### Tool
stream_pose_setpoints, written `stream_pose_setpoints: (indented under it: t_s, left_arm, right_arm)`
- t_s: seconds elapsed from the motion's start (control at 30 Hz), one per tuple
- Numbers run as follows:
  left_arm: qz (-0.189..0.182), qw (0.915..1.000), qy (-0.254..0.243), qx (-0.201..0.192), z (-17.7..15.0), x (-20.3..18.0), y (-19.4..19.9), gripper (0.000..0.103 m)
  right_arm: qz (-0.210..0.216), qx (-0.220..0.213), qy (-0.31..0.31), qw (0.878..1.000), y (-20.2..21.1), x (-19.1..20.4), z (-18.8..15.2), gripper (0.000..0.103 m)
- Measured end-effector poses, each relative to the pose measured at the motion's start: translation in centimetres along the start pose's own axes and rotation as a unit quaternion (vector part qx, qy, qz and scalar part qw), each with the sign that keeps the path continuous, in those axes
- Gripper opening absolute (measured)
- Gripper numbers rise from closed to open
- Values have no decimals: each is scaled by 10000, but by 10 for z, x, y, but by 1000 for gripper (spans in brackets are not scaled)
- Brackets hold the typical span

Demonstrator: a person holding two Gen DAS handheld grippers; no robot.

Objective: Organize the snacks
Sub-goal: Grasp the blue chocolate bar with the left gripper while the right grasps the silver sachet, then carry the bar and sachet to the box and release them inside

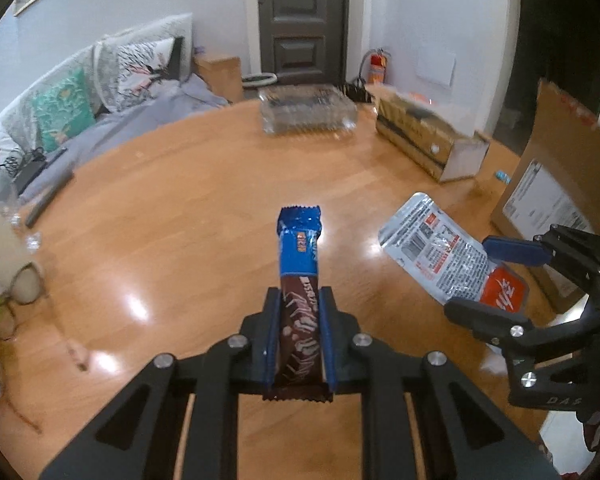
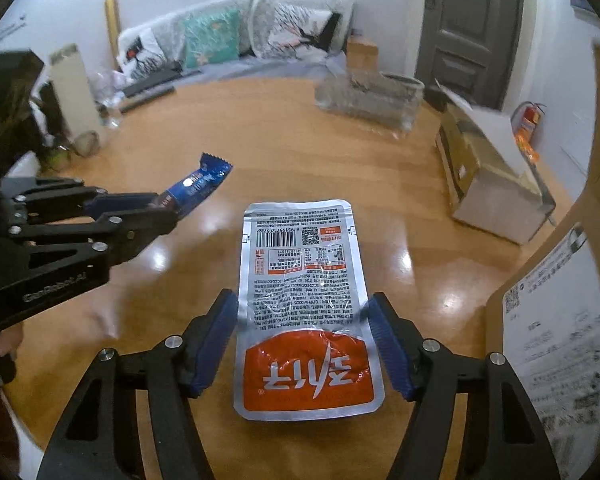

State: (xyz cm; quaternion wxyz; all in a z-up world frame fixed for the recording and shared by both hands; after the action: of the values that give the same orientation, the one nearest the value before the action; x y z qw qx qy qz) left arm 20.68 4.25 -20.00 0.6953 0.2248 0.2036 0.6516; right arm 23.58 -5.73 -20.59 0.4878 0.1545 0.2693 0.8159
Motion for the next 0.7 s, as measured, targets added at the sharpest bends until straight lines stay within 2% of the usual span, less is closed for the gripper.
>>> stream_pose_setpoints:
  t_s: [0.37, 0.53, 0.7]
  left_arm:
    - [236, 9955, 12, -921, 50, 7, 126, 16]
    - [140, 9918, -88, -1265, 74, -11, 174, 16]
    - [-128, 9883, -187, -1509, 95, -44, 199, 16]
  right_arm:
    - [657, -902, -72, 9937, 98, 48, 66, 64]
    - [712, -1242, -98, 9897, 137, 54, 87, 64]
    - [526, -1651, -158, 9848, 185, 37, 98, 64]
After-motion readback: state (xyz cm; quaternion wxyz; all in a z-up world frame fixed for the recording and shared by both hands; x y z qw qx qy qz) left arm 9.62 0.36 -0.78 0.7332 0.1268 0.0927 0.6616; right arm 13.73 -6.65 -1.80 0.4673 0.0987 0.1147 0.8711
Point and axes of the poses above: each gripper's, at about its wrist camera, not at the fingertips, and y roughly against the way its jaws point, x to its left, z to its top, the point moved 9 cm from there along -y, roughly the way its jaws point, and after that the axes turned 13 degrees about -x, right-handed, at the moved point
